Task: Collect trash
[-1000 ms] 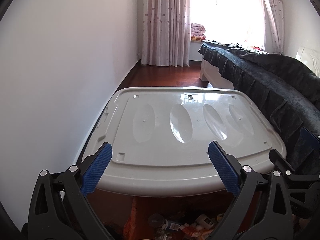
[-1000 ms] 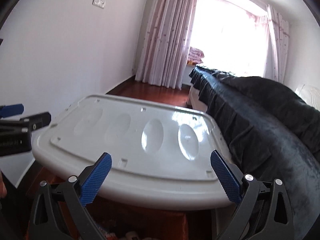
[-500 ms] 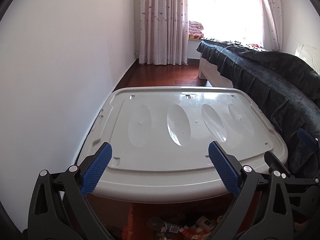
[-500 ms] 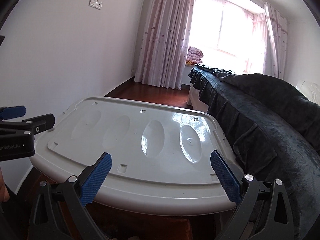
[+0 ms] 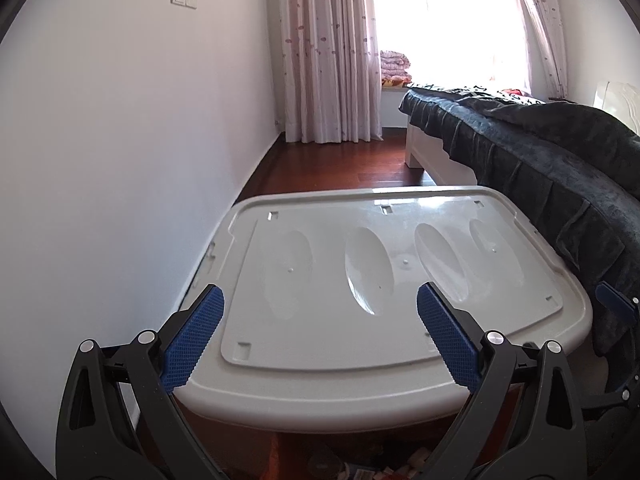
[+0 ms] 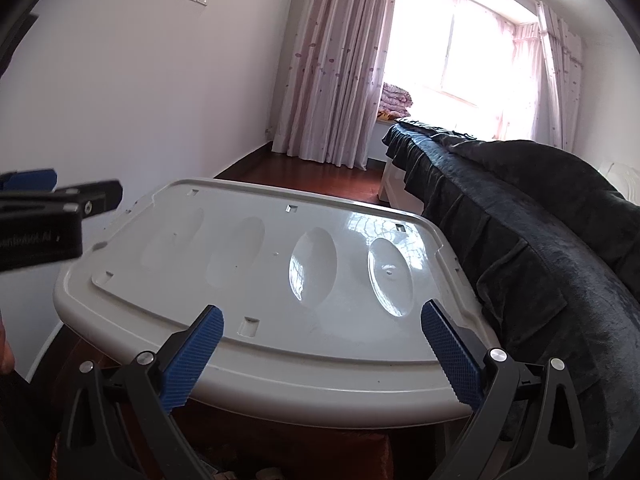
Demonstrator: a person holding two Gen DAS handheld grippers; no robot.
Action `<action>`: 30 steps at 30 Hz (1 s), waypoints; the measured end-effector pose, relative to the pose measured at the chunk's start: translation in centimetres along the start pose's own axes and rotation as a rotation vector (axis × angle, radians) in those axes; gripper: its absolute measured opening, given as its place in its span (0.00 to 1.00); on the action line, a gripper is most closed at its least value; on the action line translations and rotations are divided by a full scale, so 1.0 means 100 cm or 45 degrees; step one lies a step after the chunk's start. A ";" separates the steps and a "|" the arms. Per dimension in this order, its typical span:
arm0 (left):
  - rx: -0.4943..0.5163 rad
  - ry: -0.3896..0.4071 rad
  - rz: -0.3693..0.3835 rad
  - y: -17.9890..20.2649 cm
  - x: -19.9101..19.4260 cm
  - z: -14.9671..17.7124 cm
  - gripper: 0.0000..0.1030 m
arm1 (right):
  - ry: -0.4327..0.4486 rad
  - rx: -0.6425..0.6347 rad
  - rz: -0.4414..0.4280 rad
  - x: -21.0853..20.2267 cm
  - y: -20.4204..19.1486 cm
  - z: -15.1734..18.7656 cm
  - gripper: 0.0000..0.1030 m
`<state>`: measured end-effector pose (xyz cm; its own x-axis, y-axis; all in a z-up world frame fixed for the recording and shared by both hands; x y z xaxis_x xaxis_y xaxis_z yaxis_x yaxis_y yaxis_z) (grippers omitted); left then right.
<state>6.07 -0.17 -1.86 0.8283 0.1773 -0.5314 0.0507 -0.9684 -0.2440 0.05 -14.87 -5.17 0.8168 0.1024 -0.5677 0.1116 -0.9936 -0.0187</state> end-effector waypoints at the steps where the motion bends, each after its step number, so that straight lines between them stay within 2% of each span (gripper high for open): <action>1: 0.013 0.010 -0.010 0.000 0.002 -0.003 0.92 | 0.001 -0.004 0.004 0.000 0.000 0.000 0.95; 9: 0.031 0.091 -0.173 -0.012 0.007 -0.011 0.93 | -0.029 0.006 0.004 0.007 0.000 0.007 0.95; 21: -0.070 -0.053 -0.007 -0.014 0.027 0.006 0.93 | -0.077 -0.009 -0.007 0.017 -0.005 0.017 0.95; 30: -0.092 -0.092 0.026 -0.011 0.030 0.013 0.93 | -0.063 0.001 0.007 0.014 0.000 0.017 0.95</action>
<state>7.74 1.65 -4.25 0.7871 0.1673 -0.5937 0.0767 -0.9816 -0.1749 0.20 -14.77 -7.30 0.7884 0.0948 -0.6078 0.1071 -0.9941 -0.0161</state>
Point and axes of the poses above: each gripper's, at about its wrist camera, not at the fingertips, and x roughly the way its jaws point, y to its right, z to its underside, the point moved 9 cm from there along x, roughly the way its jaws point, and after that the axes turned 14 degrees about -z, right-handed, at the moved point
